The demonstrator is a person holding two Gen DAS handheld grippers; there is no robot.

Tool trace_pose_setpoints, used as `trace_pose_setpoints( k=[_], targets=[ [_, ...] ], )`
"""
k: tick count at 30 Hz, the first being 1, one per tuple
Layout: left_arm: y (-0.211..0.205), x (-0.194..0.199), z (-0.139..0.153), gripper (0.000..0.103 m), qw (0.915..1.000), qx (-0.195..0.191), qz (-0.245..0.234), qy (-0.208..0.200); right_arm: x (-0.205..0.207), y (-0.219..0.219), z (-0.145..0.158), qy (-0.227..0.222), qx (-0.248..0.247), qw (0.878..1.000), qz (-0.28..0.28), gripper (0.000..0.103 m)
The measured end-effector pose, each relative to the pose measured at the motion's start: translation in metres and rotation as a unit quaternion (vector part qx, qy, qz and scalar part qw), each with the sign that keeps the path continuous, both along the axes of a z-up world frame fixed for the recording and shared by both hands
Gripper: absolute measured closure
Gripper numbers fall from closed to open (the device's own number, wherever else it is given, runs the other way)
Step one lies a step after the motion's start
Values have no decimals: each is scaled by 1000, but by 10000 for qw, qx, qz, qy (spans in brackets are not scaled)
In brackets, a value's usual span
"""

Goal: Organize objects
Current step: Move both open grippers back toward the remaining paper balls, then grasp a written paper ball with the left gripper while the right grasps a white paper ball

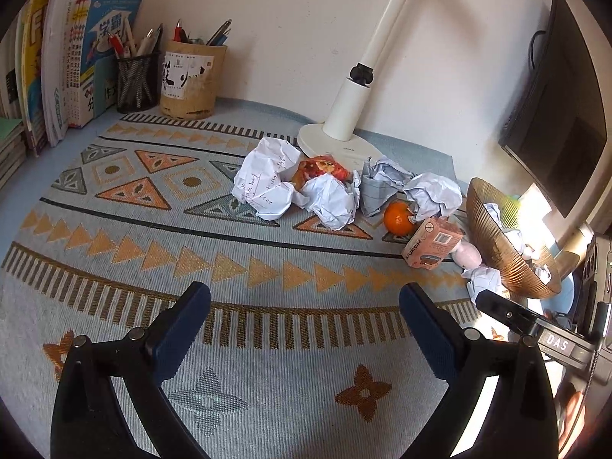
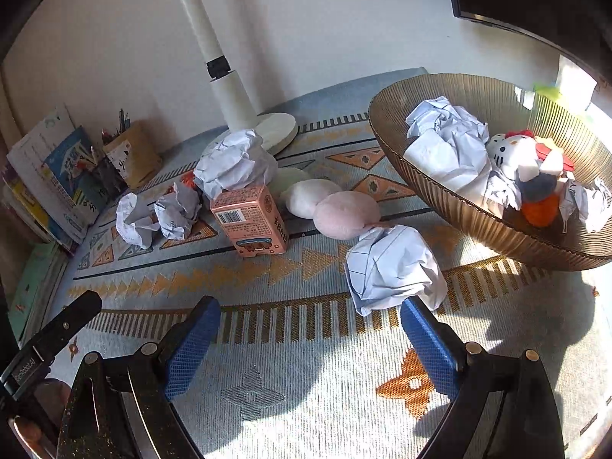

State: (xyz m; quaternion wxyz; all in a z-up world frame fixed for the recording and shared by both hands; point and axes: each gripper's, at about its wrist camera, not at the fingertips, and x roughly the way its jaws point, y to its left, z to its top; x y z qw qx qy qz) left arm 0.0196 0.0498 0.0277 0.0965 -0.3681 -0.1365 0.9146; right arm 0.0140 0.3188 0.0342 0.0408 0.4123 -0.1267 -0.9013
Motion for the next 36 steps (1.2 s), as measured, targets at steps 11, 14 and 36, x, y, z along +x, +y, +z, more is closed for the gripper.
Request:
trace_pose_setpoints(
  k=[11, 14, 36],
  targets=[
    [-38, -94, 2, 5, 9989, 40, 221, -416, -86, -41, 39, 183, 402, 9983, 368, 8],
    [-32, -109, -8, 6, 9984, 88, 124, -542, -105, -41, 32, -23, 142, 9988, 458, 8],
    [22, -23, 47, 59, 9964, -90, -585, 609, -2, -29, 84, 877, 129, 9929, 794, 41]
  ],
)
